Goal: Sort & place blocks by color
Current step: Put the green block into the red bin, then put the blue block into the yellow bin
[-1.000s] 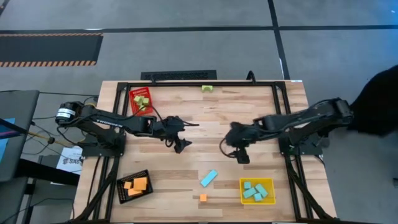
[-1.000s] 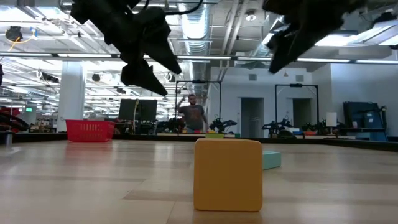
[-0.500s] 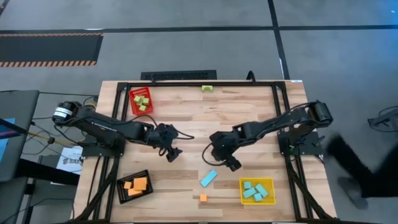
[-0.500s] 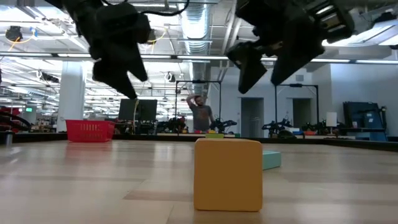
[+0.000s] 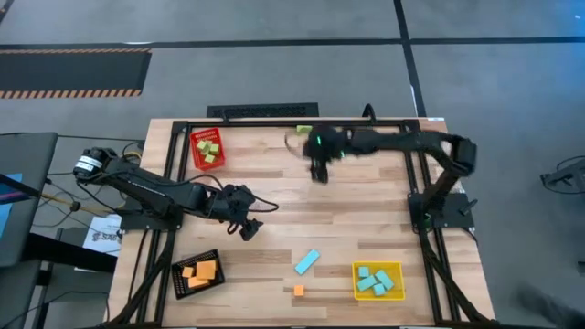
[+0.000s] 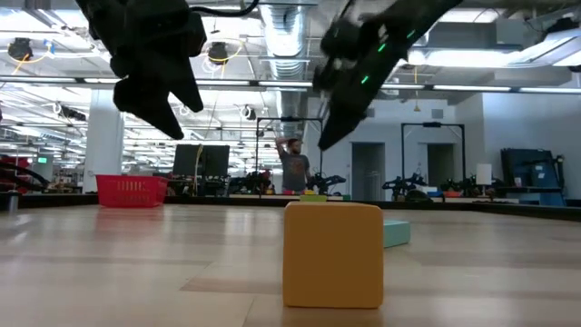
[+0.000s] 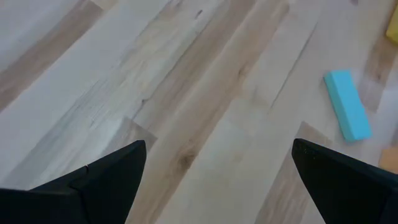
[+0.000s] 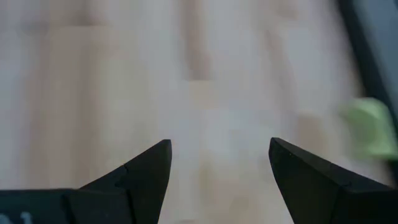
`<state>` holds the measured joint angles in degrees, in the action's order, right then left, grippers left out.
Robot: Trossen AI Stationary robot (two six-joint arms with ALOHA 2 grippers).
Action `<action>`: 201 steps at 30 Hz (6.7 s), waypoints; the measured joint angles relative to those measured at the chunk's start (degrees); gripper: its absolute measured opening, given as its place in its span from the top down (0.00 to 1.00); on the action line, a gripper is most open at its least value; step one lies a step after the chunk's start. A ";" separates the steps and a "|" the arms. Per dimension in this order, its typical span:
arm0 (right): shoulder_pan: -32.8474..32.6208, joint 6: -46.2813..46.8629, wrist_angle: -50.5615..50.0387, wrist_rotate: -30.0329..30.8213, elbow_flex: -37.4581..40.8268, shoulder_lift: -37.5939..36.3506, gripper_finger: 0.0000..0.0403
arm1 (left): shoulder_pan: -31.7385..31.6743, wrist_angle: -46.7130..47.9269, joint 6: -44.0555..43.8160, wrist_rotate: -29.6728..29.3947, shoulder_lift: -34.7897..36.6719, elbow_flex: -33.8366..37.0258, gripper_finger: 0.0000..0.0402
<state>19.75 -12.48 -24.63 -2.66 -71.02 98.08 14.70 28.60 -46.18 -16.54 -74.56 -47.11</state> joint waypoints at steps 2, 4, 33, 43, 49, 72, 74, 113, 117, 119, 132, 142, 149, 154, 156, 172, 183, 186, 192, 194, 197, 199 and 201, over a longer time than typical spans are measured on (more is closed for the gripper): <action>4.72 -0.18 -1.58 0.19 -4.57 4.00 0.28 | 0.96 -0.12 -2.87 -1.43 -0.02 0.00 0.03; 8.33 -1.62 -4.11 0.28 -10.81 9.04 0.28 | 1.81 -0.38 -6.01 -2.99 -0.02 0.00 0.03; 19.36 -12.27 -26.34 -0.04 -41.32 36.31 0.40 | 5.60 -1.03 -23.02 -13.75 -0.07 0.00 0.03; 18.92 -14.59 -32.73 -4.36 -41.45 36.09 0.75 | 5.60 -0.53 -22.01 -13.89 -0.07 0.00 0.03; 20.46 -12.82 -39.46 -17.36 -41.09 35.23 0.75 | 5.60 -0.56 -21.36 -14.44 -0.07 0.00 0.03; 7.37 -5.66 -33.39 -50.97 -41.29 15.20 0.76 | -6.67 -9.97 -12.38 -10.94 25.07 3.24 0.03; 5.75 -3.42 -30.99 -51.25 -41.29 15.15 0.76 | -8.12 -15.33 -11.63 -7.09 25.46 5.09 0.03; -3.65 4.99 -29.50 -46.71 -41.29 15.63 0.75 | -9.94 -47.14 1.99 2.37 10.80 8.87 0.12; -3.61 4.99 -29.46 -46.69 -41.29 15.63 0.75 | -9.94 -45.98 0.91 2.35 10.80 8.87 0.23; -3.63 4.99 -29.40 -46.70 -41.29 15.63 0.75 | -9.94 -45.01 0.37 2.35 10.80 8.87 0.30; -3.63 4.79 -29.69 -46.27 -41.27 15.65 0.74 | -9.90 -44.08 1.58 0.47 10.80 8.87 0.76; -2.32 4.94 -29.35 -45.51 -41.21 15.81 0.39 | -12.62 -35.72 2.82 1.73 11.68 8.55 0.76; 1.30 10.35 -30.76 -40.17 -41.32 15.61 0.24 | -20.74 0.84 2.79 -6.67 14.91 3.09 0.76; 1.84 10.98 -32.24 -37.54 -41.32 15.61 0.23 | -30.08 18.98 2.45 -18.99 14.47 -0.63 0.76; 1.12 10.94 -32.10 -37.56 -41.32 15.61 0.23 | -35.55 22.32 3.76 -17.98 13.25 -0.37 0.76; -3.89 10.59 -32.16 -35.91 -41.32 15.61 0.23 | -54.98 26.47 9.14 -7.88 0.13 -0.37 0.47; -8.68 4.09 -41.58 -36.09 -35.13 14.08 0.23 | -53.32 27.50 10.49 -8.29 5.87 -0.42 0.13; -11.70 4.28 -39.58 -35.92 -27.58 10.55 0.23 | -50.08 26.40 11.66 -8.28 11.68 -0.42 0.12; -19.60 20.32 -16.77 -25.62 -7.42 -0.19 0.23 | -38.36 13.05 19.19 -7.08 22.18 1.59 0.12; -22.92 23.03 -8.78 -19.74 -2.03 -3.22 0.23 | -34.53 6.08 24.49 -5.27 24.24 3.70 0.12; -27.81 22.36 -0.80 -12.95 4.13 -4.61 0.23 | -30.07 -3.80 31.22 -0.40 25.84 7.58 0.12; -30.40 19.90 3.36 -9.90 6.68 -3.78 0.23 | -27.75 -9.10 34.28 3.71 25.89 10.10 0.12; -32.48 15.46 6.37 -9.95 7.29 -1.53 0.23 | -25.85 -13.08 35.18 6.26 25.44 12.11 0.12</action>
<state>-12.73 2.98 -18.26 -12.60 -63.72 96.55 -11.15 15.52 -11.00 -10.28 -49.12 -35.00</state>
